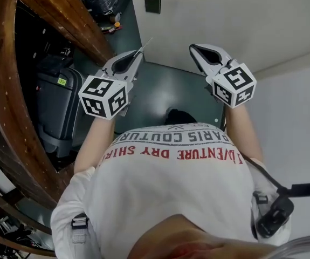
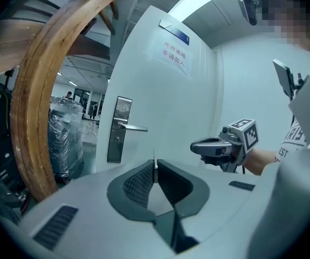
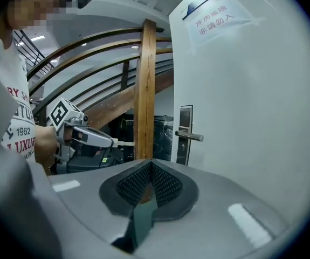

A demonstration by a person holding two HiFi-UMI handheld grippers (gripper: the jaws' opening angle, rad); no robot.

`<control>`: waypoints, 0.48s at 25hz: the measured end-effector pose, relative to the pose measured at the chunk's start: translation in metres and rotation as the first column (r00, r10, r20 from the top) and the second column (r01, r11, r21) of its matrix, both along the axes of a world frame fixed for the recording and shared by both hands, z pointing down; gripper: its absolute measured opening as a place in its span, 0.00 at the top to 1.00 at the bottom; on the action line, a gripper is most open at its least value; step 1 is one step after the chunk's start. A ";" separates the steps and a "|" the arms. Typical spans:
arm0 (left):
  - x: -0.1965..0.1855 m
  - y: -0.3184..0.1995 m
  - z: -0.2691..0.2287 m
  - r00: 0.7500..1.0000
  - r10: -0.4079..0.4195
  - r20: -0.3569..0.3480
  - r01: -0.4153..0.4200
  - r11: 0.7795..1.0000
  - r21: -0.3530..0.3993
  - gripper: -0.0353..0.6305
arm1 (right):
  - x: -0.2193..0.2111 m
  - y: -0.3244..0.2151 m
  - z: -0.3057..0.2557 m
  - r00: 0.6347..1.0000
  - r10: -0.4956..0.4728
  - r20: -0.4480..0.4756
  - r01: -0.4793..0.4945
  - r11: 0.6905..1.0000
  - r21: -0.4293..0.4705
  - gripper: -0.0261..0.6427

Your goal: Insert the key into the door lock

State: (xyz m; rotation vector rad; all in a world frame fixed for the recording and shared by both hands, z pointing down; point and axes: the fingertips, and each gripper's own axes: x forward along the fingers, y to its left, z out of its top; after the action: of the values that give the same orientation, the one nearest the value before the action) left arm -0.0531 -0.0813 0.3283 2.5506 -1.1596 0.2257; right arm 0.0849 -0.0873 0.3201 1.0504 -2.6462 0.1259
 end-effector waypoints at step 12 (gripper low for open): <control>0.005 -0.088 0.032 1.000 0.012 -0.023 -0.013 0.997 -0.076 0.91 | -0.008 -0.126 -0.005 0.996 -0.003 -0.090 0.012 0.994 0.105 0.96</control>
State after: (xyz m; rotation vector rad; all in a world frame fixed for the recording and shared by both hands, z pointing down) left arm -0.0481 -0.1695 0.3601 2.4887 -1.1056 0.2382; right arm 0.0771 -0.2135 0.3153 1.0529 -2.6001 -0.0617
